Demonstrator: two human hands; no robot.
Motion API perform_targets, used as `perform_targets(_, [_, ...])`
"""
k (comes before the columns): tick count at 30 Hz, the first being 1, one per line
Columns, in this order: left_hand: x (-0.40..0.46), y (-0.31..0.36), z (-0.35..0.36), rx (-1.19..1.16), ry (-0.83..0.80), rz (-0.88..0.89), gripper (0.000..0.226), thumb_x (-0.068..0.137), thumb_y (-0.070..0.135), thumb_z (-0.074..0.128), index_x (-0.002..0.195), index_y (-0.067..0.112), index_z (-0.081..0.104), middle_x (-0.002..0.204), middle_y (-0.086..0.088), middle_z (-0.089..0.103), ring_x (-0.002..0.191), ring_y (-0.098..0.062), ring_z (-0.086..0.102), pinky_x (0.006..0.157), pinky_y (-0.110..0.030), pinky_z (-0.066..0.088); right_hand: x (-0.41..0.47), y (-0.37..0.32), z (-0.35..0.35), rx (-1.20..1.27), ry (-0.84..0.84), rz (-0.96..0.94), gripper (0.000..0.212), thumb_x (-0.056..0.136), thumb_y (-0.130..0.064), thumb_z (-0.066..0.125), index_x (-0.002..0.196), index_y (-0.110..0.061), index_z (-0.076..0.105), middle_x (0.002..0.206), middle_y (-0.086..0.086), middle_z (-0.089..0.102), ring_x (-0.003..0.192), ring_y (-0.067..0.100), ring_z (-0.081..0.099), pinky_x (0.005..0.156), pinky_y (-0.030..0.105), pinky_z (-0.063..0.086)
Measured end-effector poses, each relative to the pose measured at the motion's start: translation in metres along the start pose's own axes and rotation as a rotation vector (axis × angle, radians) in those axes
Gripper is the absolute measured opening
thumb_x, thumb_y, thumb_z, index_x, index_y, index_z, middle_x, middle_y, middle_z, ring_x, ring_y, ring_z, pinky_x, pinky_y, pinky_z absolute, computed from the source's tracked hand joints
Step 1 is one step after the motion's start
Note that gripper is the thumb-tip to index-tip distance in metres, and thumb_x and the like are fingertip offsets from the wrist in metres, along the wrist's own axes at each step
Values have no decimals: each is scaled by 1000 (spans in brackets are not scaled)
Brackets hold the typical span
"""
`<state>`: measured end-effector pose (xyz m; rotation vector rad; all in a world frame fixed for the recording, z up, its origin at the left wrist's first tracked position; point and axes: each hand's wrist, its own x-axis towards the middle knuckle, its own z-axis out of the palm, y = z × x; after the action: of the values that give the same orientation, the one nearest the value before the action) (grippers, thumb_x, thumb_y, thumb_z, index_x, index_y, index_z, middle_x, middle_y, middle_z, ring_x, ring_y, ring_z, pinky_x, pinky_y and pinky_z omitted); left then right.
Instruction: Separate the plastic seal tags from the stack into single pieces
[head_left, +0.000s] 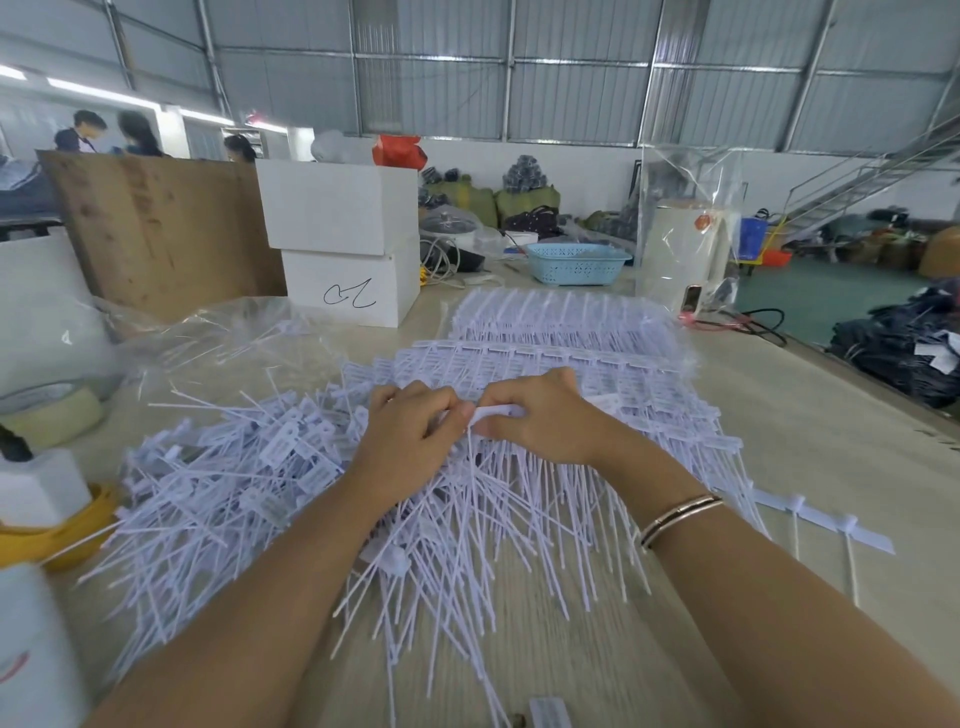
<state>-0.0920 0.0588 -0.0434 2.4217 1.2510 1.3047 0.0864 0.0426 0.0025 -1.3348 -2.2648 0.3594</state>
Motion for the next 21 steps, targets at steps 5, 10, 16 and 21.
perform_targets(5, [4, 2, -10, -472, -46, -231, 36, 98, 19, 49, 69, 0, 62, 49, 5, 57, 47, -6, 51, 54, -16, 41, 4, -6, 5, -142, 160, -138, 12, 92, -36, 57, 86, -28, 64, 71, -7, 62, 79, 6, 47, 82, 33, 16])
perform_targets(10, [3, -2, -15, -672, -57, -330, 43, 95, 26, 50, 85, -13, 62, 60, -8, 57, 59, -22, 51, 60, -28, 43, 4, -12, 9, -238, 294, -288, 13, 91, -34, 59, 93, -25, 68, 80, -19, 61, 82, 7, 49, 84, 30, 13])
perform_targets(16, [2, -5, -12, -690, -66, -333, 54, 97, 25, 46, 43, 24, 53, 47, 5, 51, 48, -7, 50, 58, -11, 43, 0, -18, 15, -371, 452, -367, 12, 87, -25, 62, 80, -19, 70, 74, -9, 68, 70, 16, 59, 83, 34, 20])
perform_targets(21, [2, -4, -13, -753, -74, -352, 42, 92, 36, 49, 74, 2, 65, 62, 5, 63, 62, -9, 60, 68, -20, 46, 1, -18, 20, -365, 545, -344, 16, 85, -26, 60, 74, -18, 69, 67, -7, 66, 66, 17, 58, 81, 35, 22])
